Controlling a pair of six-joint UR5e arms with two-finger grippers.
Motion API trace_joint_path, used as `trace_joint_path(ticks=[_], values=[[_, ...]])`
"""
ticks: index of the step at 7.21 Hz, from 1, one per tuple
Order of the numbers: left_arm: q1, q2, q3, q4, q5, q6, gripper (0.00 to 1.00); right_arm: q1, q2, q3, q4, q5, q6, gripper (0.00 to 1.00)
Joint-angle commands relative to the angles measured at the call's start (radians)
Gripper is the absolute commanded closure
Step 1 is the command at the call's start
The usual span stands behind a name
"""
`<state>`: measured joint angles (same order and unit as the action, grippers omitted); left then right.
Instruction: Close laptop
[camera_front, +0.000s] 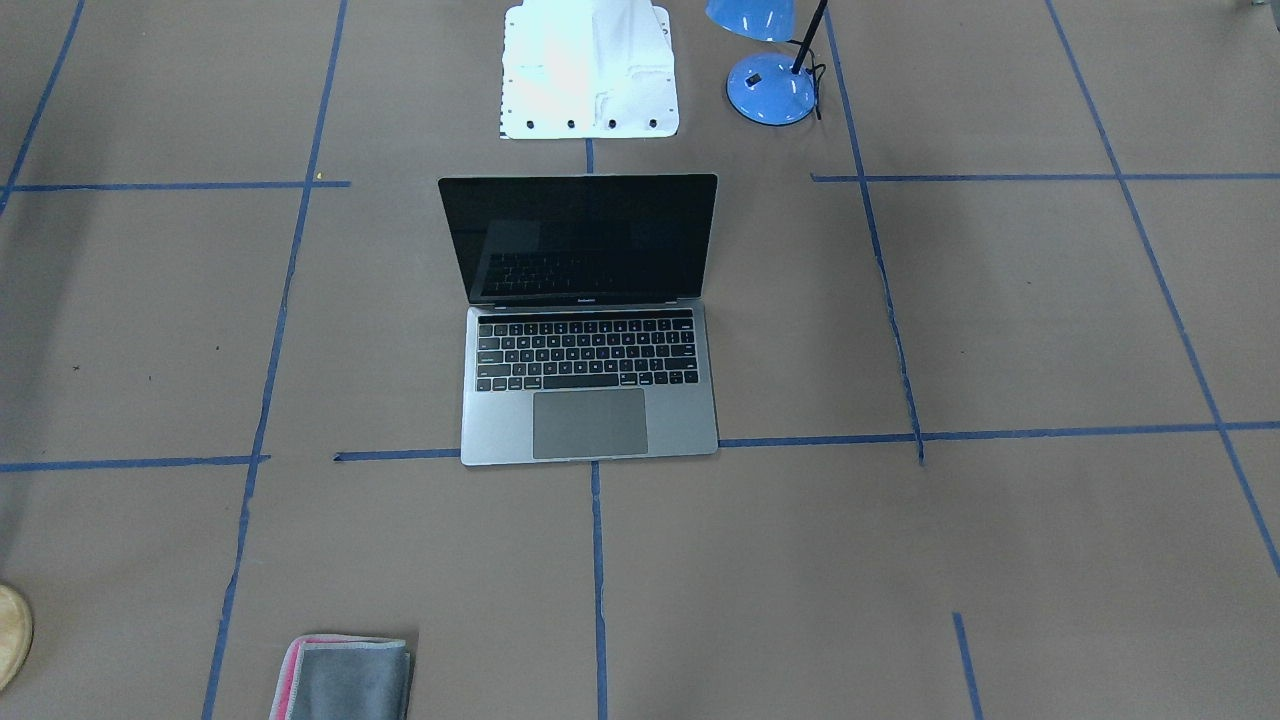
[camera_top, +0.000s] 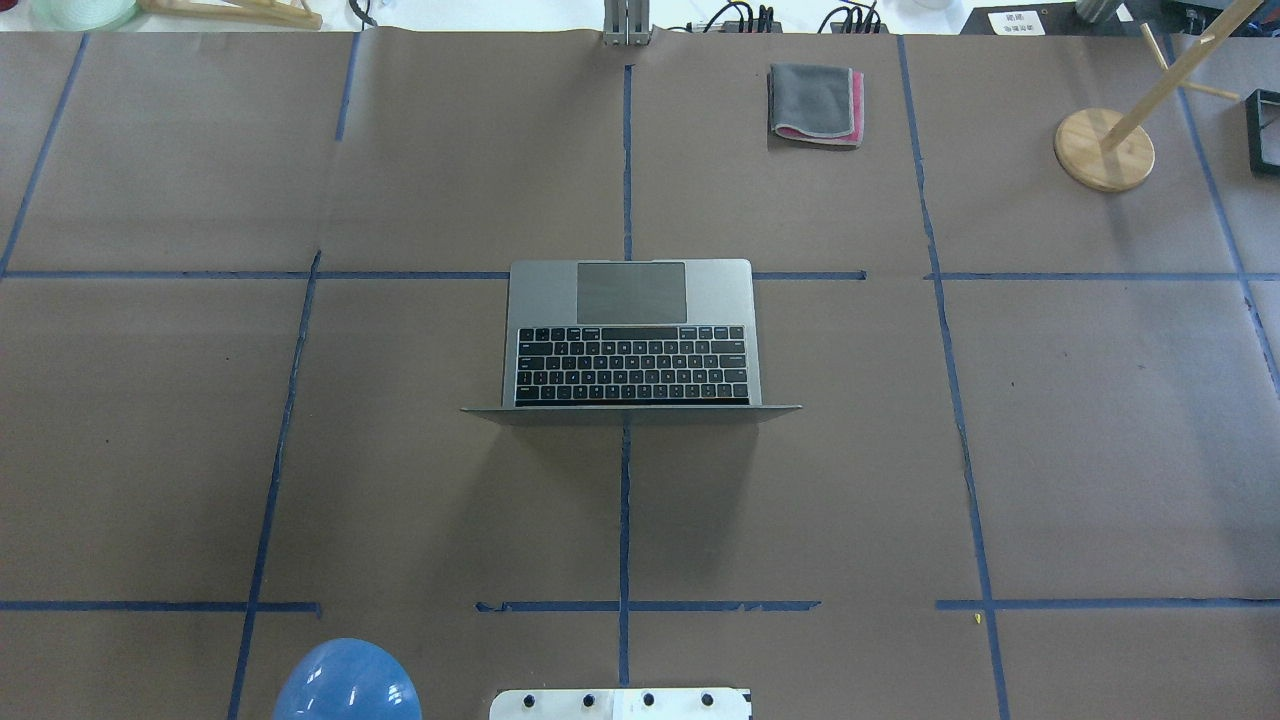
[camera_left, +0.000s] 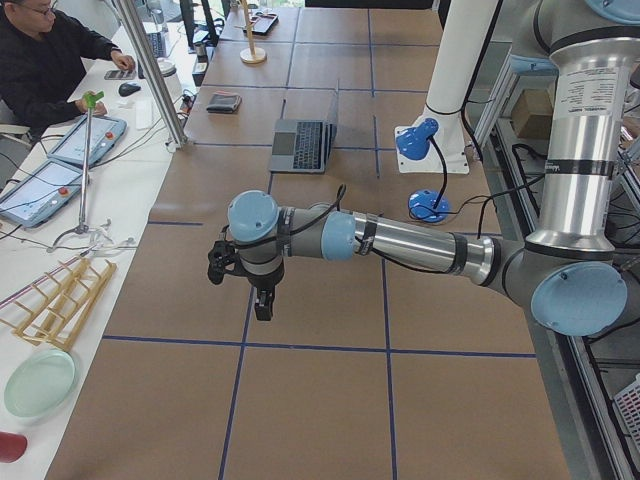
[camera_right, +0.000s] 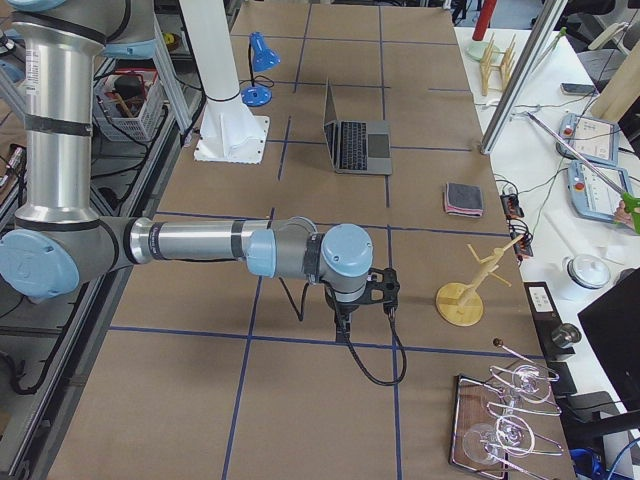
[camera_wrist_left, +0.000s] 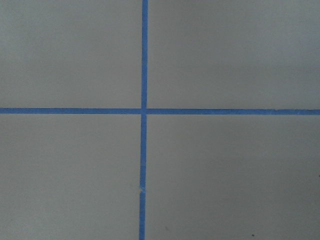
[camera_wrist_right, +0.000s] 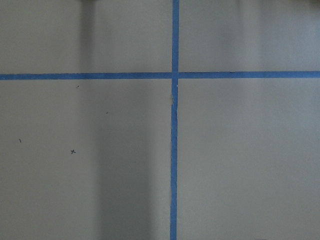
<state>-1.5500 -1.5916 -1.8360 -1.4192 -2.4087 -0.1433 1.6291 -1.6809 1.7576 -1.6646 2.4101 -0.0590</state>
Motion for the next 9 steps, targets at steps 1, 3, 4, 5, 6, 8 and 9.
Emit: trace_joint_path(ticks=[1,3,4,5,6,8,9], values=[[0.129,-0.016,-0.197,0.073,-0.001,-0.222,0.00,-0.001,0.009,0.008,-0.001,0.013,0.001,0.00],[0.271,-0.106,-0.313,0.095,-0.001,-0.527,0.00,-0.002,0.038,0.031,-0.004,0.073,0.001,0.00],[0.340,-0.147,-0.340,0.095,-0.001,-0.641,0.00,-0.003,0.038,0.031,-0.001,0.122,0.005,0.00],[0.382,-0.207,-0.356,0.095,-0.001,-0.741,0.00,-0.015,0.059,0.034,-0.001,0.182,0.054,0.00],[0.434,-0.253,-0.379,0.095,-0.001,-0.836,0.00,-0.068,0.113,0.069,-0.001,0.211,0.197,0.01],[0.557,-0.379,-0.404,0.094,0.000,-1.038,0.00,-0.209,0.115,0.265,0.003,0.207,0.512,0.07],[0.617,-0.434,-0.405,0.086,0.005,-1.131,0.06,-0.277,0.116,0.343,0.037,0.207,0.654,0.23]])
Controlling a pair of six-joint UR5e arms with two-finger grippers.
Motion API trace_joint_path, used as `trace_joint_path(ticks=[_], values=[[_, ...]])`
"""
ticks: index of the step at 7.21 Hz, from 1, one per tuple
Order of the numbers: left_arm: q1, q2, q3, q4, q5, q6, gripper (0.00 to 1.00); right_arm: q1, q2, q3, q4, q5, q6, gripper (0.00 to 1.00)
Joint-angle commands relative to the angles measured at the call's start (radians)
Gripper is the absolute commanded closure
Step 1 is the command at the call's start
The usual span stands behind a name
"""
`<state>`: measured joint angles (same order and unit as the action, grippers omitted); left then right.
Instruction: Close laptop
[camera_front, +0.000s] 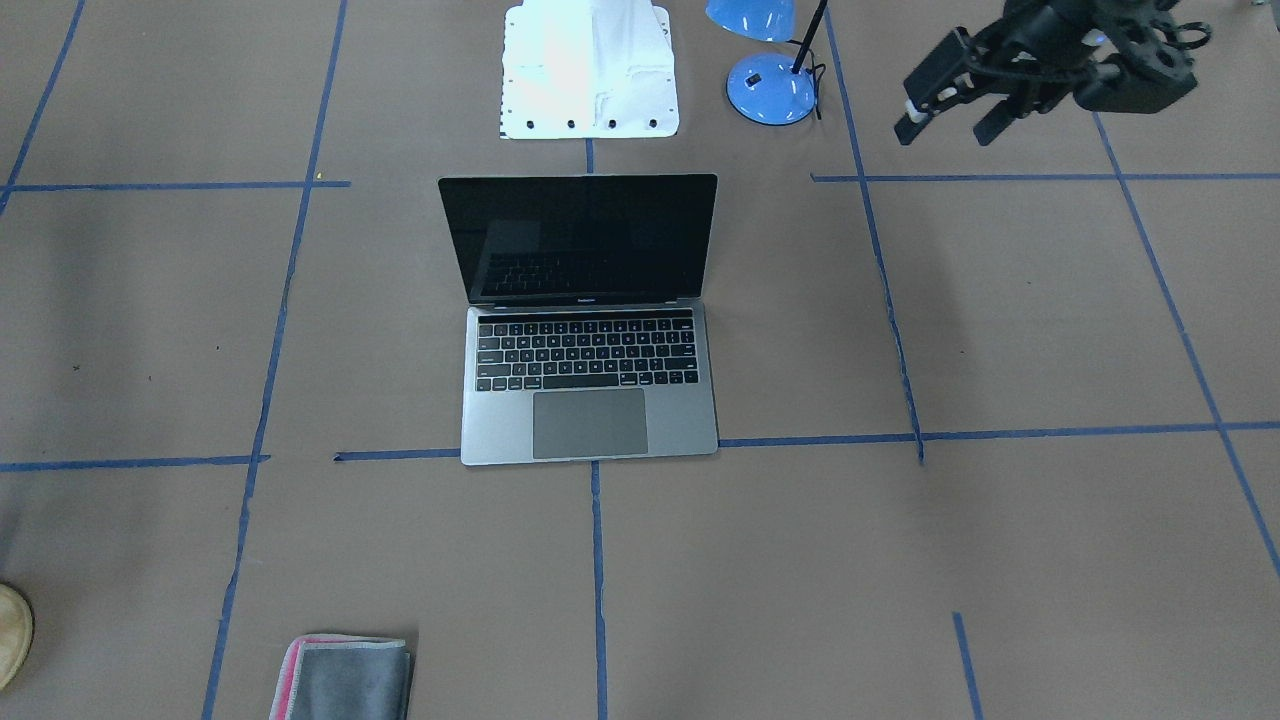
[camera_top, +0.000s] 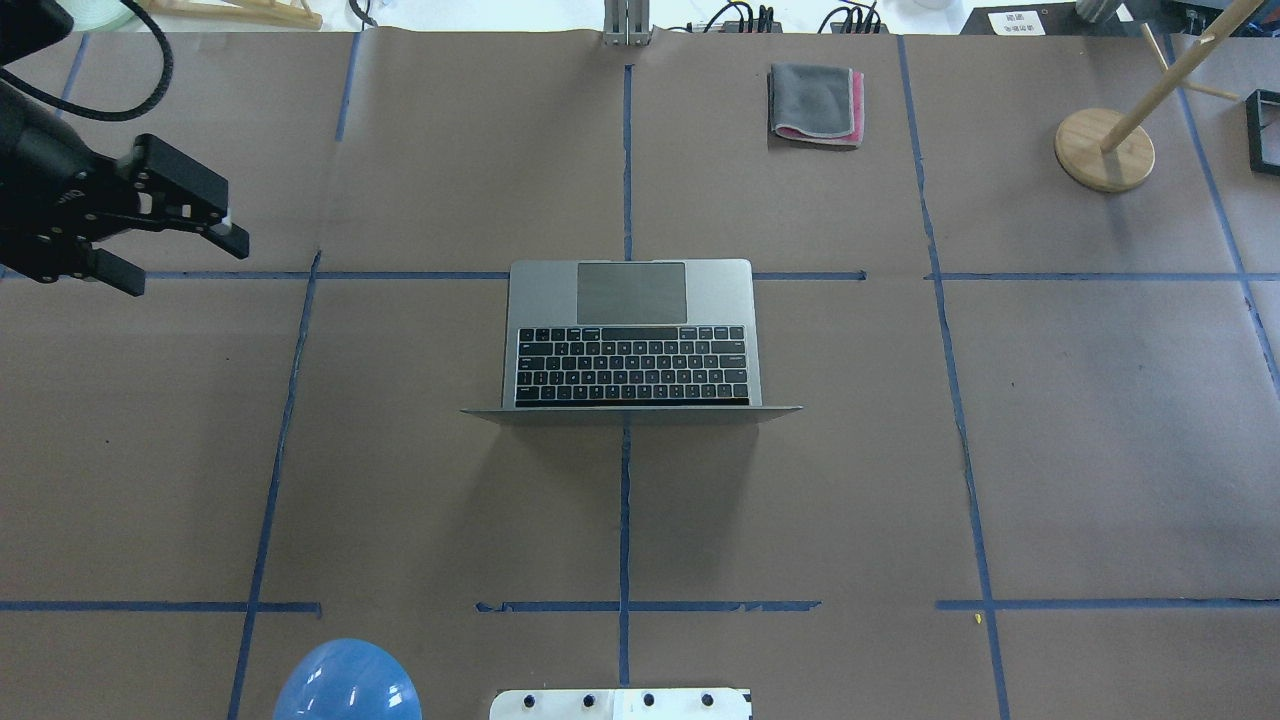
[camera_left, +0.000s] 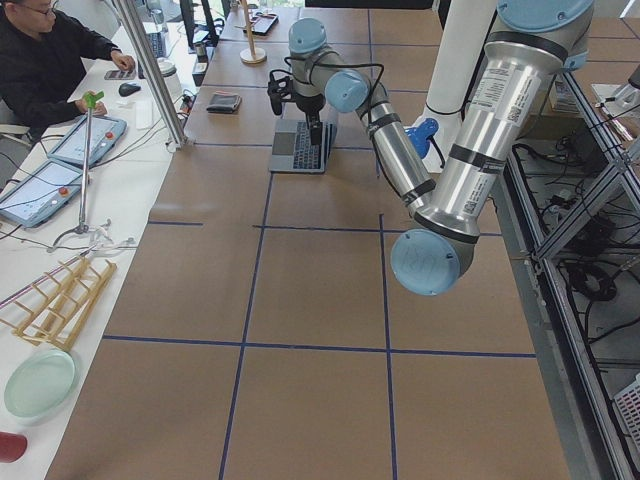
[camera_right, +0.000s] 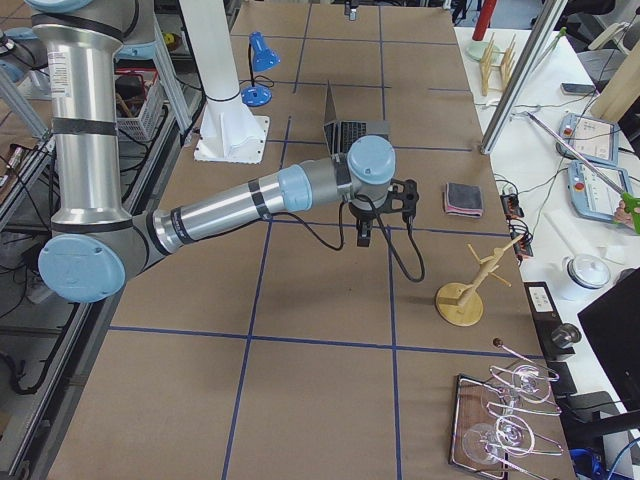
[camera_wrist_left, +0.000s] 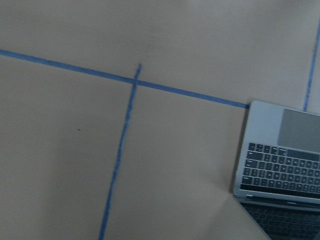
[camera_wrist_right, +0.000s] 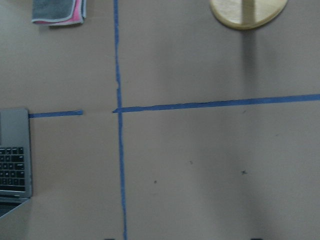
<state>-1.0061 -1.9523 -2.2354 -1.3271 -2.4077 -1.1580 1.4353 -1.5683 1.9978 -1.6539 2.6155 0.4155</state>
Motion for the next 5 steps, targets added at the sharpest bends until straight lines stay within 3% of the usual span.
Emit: trace_joint_path(ticks=[1,2,3,4,5], values=[[0.128,-0.106,-0.012,-0.015,0.007,-0.193,0.21,-0.169,0.005,0.134,0.122,-0.002,0.329,0.47],[0.167,-0.141,-0.013,-0.024,0.012,-0.244,0.45,-0.253,0.014,0.131,0.276,-0.011,0.499,0.68],[0.238,-0.160,-0.023,-0.024,0.066,-0.274,0.71,-0.338,0.016,0.130,0.418,-0.029,0.607,0.82],[0.317,-0.166,-0.030,-0.036,0.123,-0.293,0.92,-0.427,0.010,0.131,0.496,-0.053,0.624,0.97],[0.352,-0.171,-0.023,-0.058,0.125,-0.293,0.99,-0.517,0.014,0.133,0.538,-0.072,0.641,0.99]])
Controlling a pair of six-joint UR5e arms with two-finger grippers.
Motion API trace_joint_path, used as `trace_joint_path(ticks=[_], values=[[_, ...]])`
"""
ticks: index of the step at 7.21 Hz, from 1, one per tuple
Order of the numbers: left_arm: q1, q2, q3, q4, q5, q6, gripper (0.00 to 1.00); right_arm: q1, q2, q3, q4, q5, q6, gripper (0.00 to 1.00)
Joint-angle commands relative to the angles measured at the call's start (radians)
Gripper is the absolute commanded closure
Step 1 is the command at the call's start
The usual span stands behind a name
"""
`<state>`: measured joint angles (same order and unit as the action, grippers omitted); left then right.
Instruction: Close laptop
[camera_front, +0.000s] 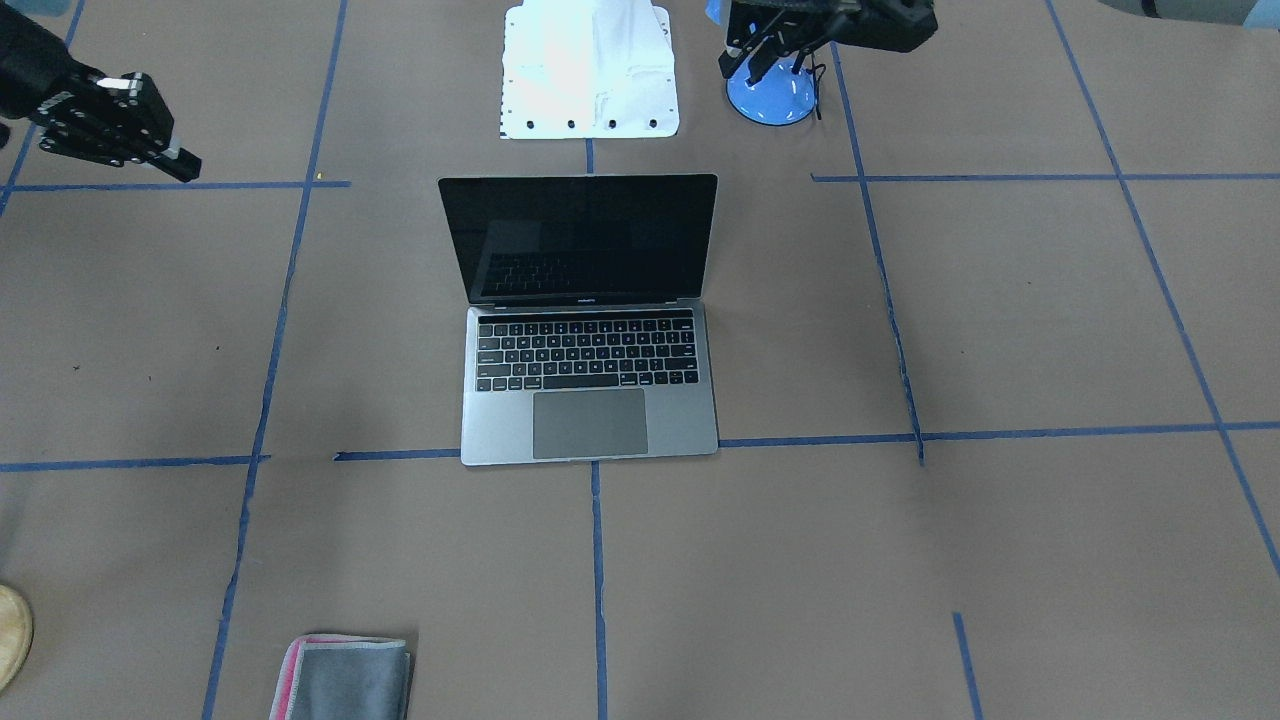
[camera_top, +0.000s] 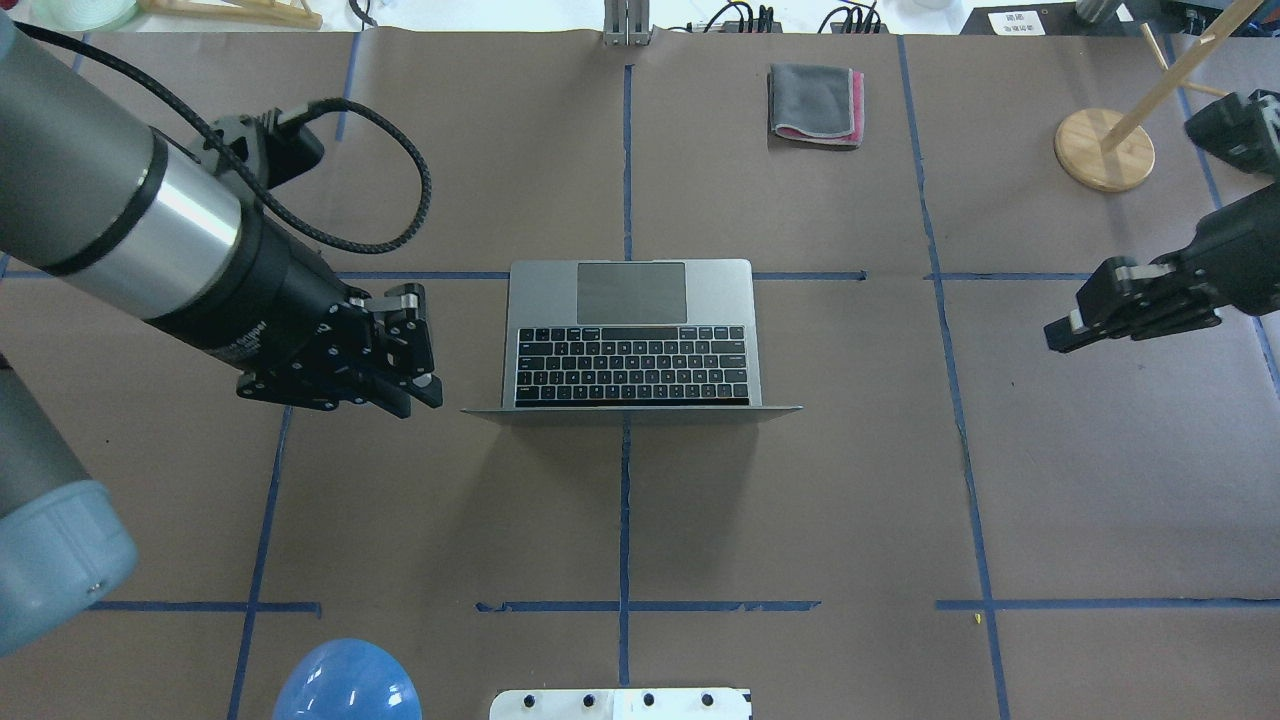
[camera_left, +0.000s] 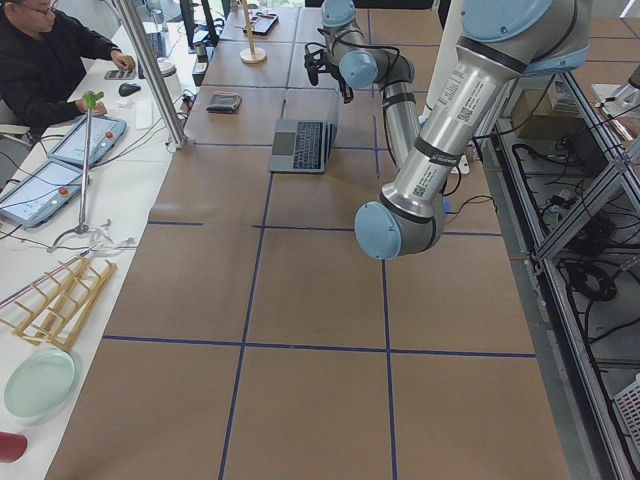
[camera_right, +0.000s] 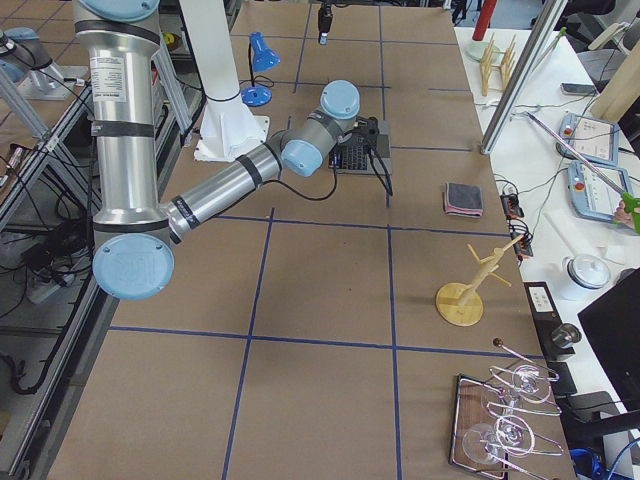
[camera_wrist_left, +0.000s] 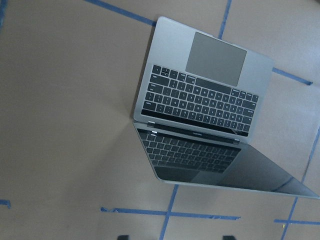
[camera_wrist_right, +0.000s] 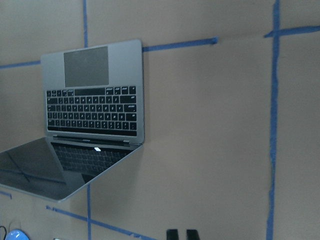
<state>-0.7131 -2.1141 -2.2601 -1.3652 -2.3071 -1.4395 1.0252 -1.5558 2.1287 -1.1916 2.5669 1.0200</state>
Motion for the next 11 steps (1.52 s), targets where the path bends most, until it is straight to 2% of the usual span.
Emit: trace_joint_path(ticks=[1,2,4,5,6,7,8,11], values=[[0.081,-0.012,0.007,-0.020,0.026,-0.012,1.00,-0.219,0.009,0.004,0.131,-0.107,0.081,0.99],[0.111,-0.021,0.008,-0.020,0.050,-0.010,1.00,-0.347,0.022,0.005,0.201,-0.254,0.138,0.99],[0.187,-0.029,0.051,-0.043,0.133,-0.007,1.00,-0.616,0.092,0.001,0.222,-0.637,0.215,0.98],[0.237,-0.030,0.085,-0.079,0.208,-0.003,1.00,-0.710,0.100,-0.006,0.222,-0.795,0.216,0.99],[0.263,-0.030,0.130,-0.112,0.250,0.002,1.00,-0.764,0.126,-0.031,0.219,-0.885,0.215,0.99],[0.282,-0.035,0.169,-0.136,0.294,0.004,1.00,-0.767,0.169,-0.082,0.218,-0.928,0.215,0.99],[0.308,-0.032,0.186,-0.138,0.346,0.026,1.00,-0.766,0.172,-0.090,0.216,-0.953,0.215,0.99],[0.313,-0.035,0.209,-0.138,0.377,0.062,1.00,-0.713,0.175,-0.093,0.214,-0.993,0.213,1.00]])
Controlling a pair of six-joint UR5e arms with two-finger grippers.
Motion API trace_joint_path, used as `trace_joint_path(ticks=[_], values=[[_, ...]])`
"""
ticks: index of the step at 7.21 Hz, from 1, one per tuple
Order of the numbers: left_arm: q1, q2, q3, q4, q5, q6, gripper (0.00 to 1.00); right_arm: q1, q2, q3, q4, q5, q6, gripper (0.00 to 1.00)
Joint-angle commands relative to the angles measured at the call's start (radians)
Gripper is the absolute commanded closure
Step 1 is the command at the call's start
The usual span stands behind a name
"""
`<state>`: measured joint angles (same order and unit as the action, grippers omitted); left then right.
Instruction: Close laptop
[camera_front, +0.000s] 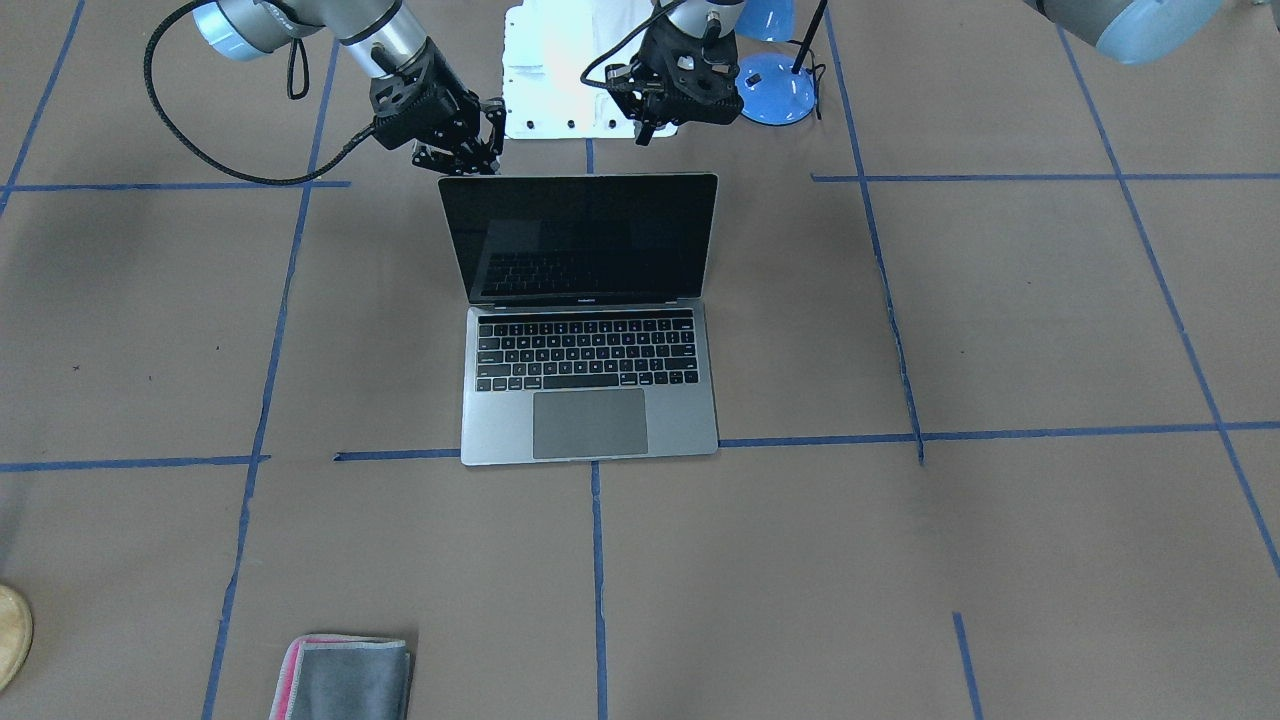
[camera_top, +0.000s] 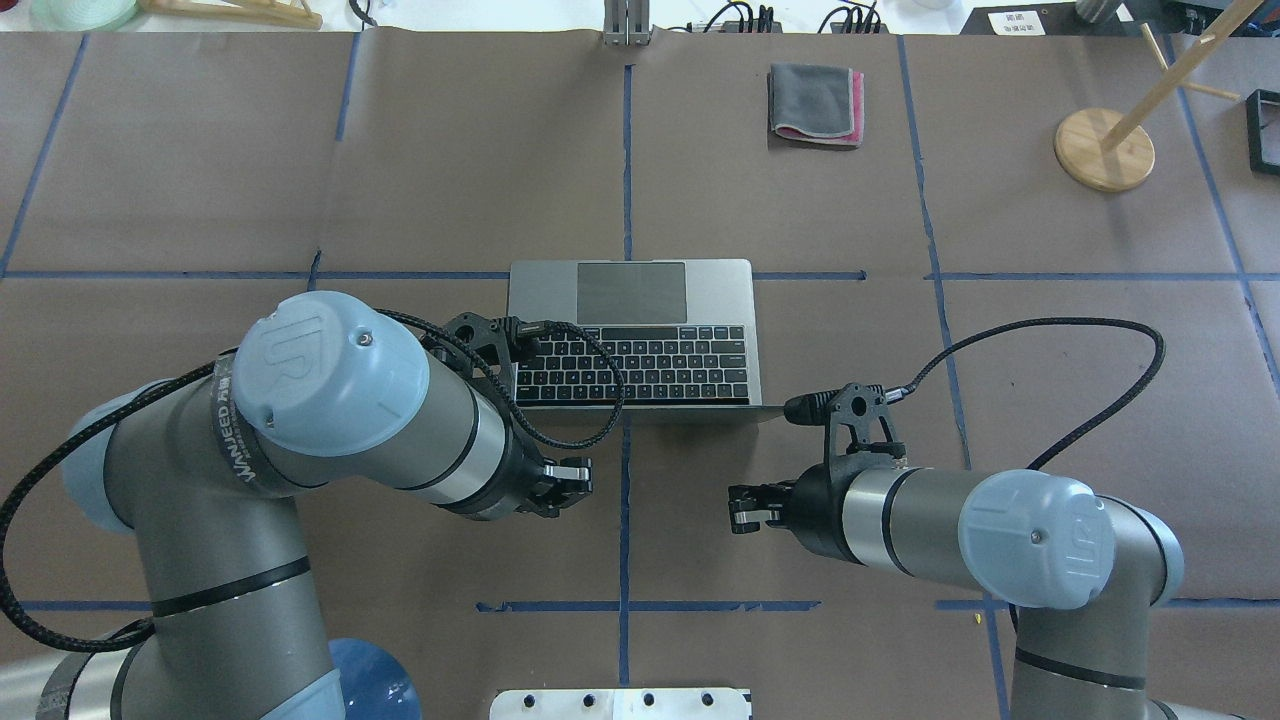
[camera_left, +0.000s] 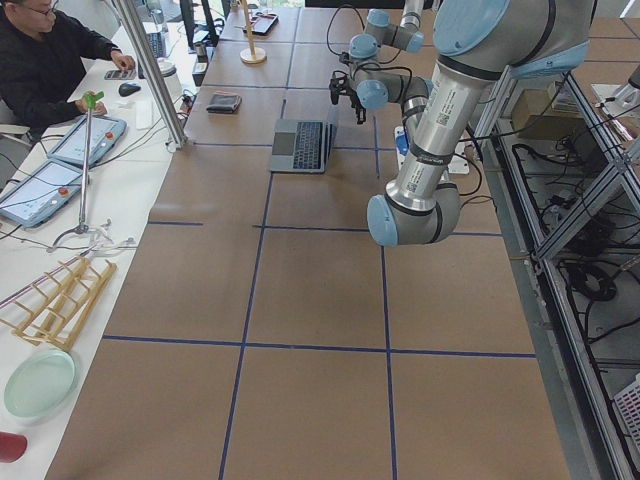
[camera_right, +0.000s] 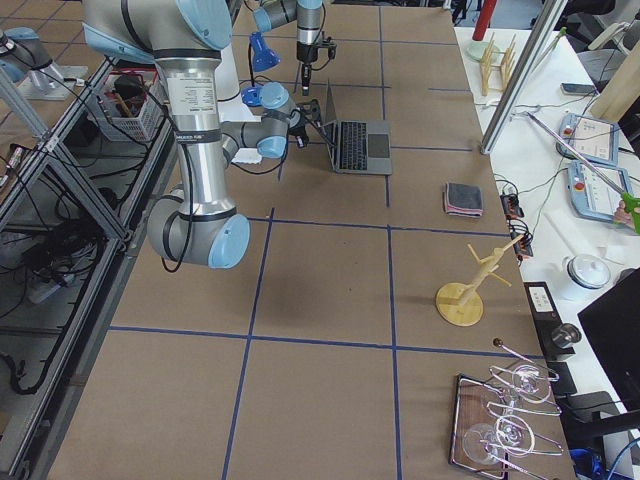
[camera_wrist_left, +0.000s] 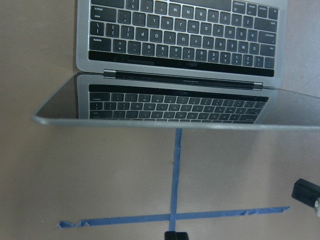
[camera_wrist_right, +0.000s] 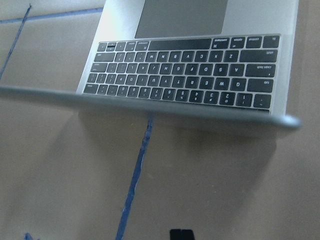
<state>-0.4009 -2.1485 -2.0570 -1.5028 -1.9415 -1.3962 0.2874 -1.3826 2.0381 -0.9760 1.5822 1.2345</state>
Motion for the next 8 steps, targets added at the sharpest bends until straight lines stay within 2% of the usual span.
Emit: trace_joint_path(ticks=[1,3,6,8], values=[[-0.004,-0.002,0.006,-0.001,0.042,0.047,1.00,0.053,0.010,-0.009,-0.001,-0.008,-0.004,1.00],[-0.065,-0.008,0.009,-0.001,0.042,0.081,1.00,0.099,0.117,-0.105,-0.001,-0.002,-0.012,1.00],[-0.157,-0.046,0.090,-0.011,0.041,0.120,1.00,0.156,0.125,-0.113,-0.001,0.013,-0.013,1.00],[-0.194,-0.089,0.205,-0.094,0.038,0.120,1.00,0.226,0.126,-0.125,-0.001,0.079,-0.016,1.00]])
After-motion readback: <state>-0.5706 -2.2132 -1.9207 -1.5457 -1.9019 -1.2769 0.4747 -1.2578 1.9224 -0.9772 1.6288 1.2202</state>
